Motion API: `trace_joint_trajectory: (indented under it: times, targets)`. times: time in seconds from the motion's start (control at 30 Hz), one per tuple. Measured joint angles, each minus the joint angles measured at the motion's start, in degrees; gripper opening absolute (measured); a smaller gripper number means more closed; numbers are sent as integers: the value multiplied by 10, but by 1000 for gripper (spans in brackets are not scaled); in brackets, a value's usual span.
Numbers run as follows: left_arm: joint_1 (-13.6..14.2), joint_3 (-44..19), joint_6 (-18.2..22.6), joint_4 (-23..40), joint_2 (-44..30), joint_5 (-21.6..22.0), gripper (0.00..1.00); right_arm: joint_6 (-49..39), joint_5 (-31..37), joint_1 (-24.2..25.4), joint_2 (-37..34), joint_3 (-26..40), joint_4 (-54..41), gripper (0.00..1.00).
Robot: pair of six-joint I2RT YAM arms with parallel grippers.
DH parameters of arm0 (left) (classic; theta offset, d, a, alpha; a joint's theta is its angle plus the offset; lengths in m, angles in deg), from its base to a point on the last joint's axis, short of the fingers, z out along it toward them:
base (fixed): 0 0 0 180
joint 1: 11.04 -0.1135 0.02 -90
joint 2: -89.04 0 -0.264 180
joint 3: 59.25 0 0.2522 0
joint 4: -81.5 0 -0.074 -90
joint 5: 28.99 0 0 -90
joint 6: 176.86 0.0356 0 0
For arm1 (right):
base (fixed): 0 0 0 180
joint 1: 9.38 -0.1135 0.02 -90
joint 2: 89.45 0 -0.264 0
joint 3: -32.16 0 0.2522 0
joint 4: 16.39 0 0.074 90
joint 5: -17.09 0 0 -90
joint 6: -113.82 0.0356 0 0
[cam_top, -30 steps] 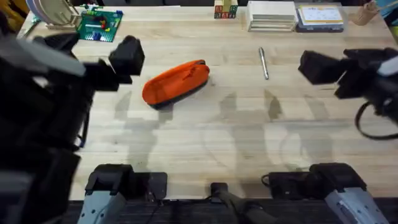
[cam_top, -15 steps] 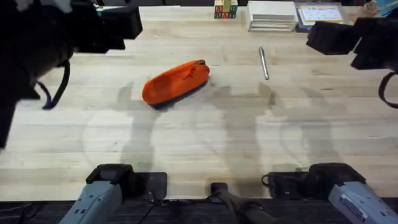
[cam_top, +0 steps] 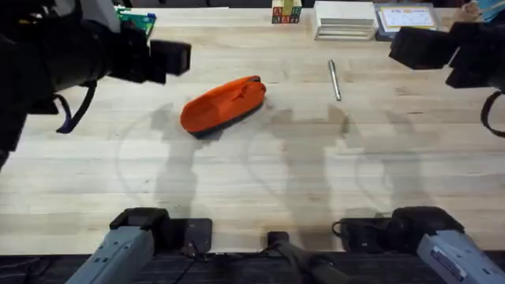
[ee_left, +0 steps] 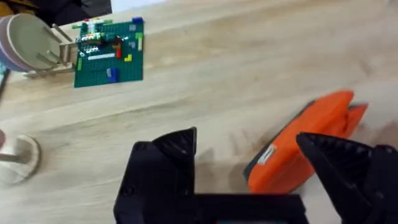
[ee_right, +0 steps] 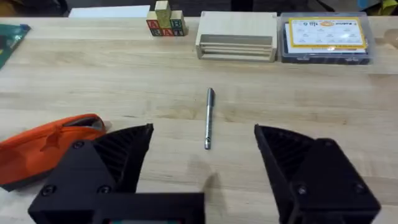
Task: Unzip the bag, pick up the pens from the table one at a time and place them inside, then zip the bag closed.
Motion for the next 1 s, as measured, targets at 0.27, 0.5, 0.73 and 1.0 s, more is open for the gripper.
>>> trace_joint_trajectory:
  times: [0.27,0.5,0.73,1.0]
  targets:
    - [0,0,209,63,0,-48,993,0,0,0,0,0,0,998]
    - [-17,0,300,64,0,-87,993,0,0,0,0,0,1,998]
    - [-99,-1,365,93,-12,-171,994,0,0,0,0,0,1,998]
    - [-186,-1,450,154,-73,-291,993,0,0,0,0,0,1,998]
